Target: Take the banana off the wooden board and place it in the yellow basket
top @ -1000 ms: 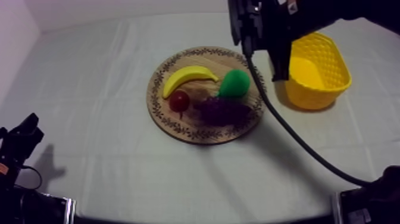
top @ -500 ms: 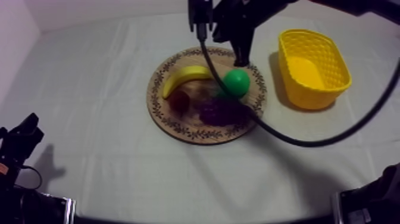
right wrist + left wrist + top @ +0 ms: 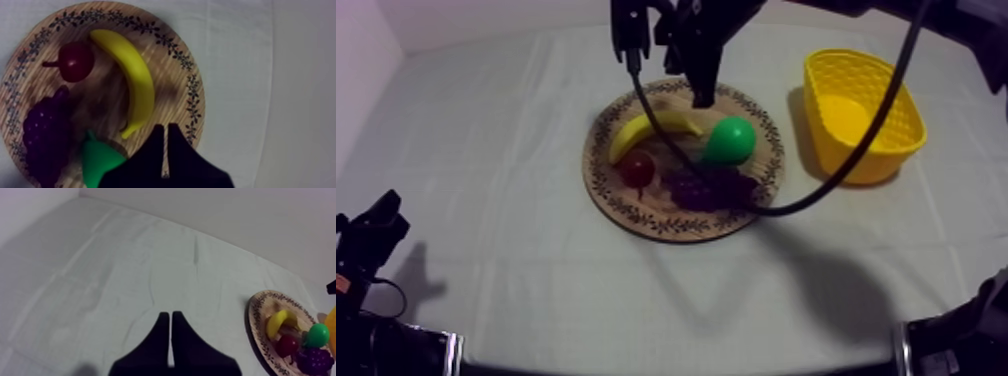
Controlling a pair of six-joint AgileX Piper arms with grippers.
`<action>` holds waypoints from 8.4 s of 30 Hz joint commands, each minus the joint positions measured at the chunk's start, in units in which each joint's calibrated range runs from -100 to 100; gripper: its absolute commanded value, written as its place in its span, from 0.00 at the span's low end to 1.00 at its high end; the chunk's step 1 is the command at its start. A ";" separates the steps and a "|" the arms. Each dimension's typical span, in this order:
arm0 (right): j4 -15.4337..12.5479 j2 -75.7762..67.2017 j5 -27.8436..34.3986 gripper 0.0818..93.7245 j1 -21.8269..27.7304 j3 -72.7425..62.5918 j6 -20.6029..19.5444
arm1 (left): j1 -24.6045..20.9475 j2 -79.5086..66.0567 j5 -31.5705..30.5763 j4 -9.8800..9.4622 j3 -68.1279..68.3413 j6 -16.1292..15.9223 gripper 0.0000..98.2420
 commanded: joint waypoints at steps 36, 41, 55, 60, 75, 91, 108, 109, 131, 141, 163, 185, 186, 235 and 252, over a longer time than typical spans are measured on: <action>-0.28 1.35 -3.60 0.48 1.92 0.56 -0.93 | 0.00 -0.01 0.01 0.03 0.03 0.00 0.00; 0.43 1.50 -1.30 0.70 1.62 -1.29 -2.59 | 0.00 -0.01 0.01 0.03 0.03 0.00 0.00; 5.05 2.27 -5.07 0.85 0.19 2.63 -7.06 | 0.00 -0.01 0.01 0.03 0.03 0.00 0.00; 5.19 5.15 -5.41 0.84 0.02 1.49 -7.30 | 0.00 -0.01 0.01 0.03 0.03 0.00 0.00; 4.26 13.02 -5.39 0.82 -0.03 -3.00 -6.62 | 0.00 -0.01 0.01 0.03 0.03 0.00 0.00; 4.48 17.85 -5.37 0.80 -0.78 -4.69 -7.00 | 0.00 -0.01 0.01 0.03 0.03 0.00 0.00; 3.83 22.87 -2.87 0.51 -0.81 -9.28 -7.33 | 0.00 -0.01 0.01 0.03 0.03 0.00 0.00; 3.82 23.15 -2.71 0.50 -0.78 -9.55 -7.32 | 0.00 -0.01 0.01 0.03 0.03 0.00 0.00; 2.54 25.71 0.41 0.21 0.06 -15.02 -7.55 | 0.00 -0.01 0.01 0.03 0.03 0.03 0.00; 2.71 21.43 3.76 0.22 -0.12 -19.31 -9.37 | 0.00 -0.01 0.01 0.03 0.03 0.02 0.00; 6.62 5.94 11.32 0.22 -0.10 -17.61 -17.67 | 0.00 -0.01 0.01 0.03 0.03 0.00 0.00; 9.88 -6.90 19.99 0.22 9.96 -7.81 -23.76 | 0.00 -0.01 0.01 0.03 0.03 0.00 0.00; 9.90 -7.49 20.26 0.22 10.62 -7.18 -23.88 | 0.00 -0.01 0.01 0.03 0.03 0.00 0.00; 10.63 -14.66 12.38 0.22 21.96 33.27 -30.17 | 0.00 -0.01 0.01 0.03 0.03 0.00 0.00; 10.94 -9.22 8.46 0.41 22.28 31.78 -32.02 | 0.00 -0.01 0.01 0.03 0.03 0.00 0.00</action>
